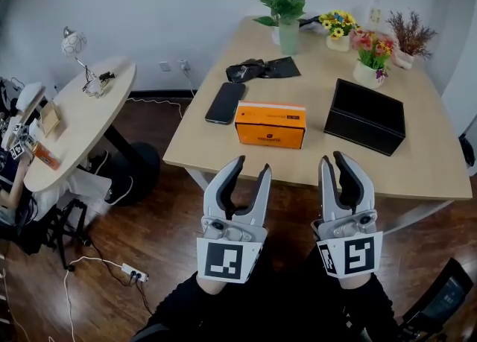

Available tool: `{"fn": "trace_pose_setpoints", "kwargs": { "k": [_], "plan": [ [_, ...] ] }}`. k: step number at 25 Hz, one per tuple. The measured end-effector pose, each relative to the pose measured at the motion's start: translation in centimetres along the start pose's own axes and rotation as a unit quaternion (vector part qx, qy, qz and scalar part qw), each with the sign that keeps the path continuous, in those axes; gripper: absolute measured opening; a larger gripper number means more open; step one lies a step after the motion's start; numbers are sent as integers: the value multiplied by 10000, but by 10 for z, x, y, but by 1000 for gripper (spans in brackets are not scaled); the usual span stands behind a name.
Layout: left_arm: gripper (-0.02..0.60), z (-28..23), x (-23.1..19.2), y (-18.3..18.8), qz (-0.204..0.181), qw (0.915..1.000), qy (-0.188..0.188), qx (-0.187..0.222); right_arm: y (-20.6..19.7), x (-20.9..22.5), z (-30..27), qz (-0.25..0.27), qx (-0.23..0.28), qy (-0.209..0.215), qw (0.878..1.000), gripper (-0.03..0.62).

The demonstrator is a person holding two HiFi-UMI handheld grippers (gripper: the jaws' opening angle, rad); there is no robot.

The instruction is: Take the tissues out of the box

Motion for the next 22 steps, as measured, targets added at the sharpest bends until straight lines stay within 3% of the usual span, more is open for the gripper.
{"fn": "trace_pose_setpoints", "kwargs": {
  "k": [22],
  "plan": [
    [138, 6, 5, -1, -108, 9998, -137, 1, 3, 1, 5, 86, -2, -63, 9999, 55]
  ]
}}
Point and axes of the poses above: the fingertips, and each gripper's own axes: z backward along the fingers, x to its right, y out of its top, the point moved 7 cm from there along z, backward along the fingers, and after that the axes turned 14 degrees about x, right-handed, at the moved point
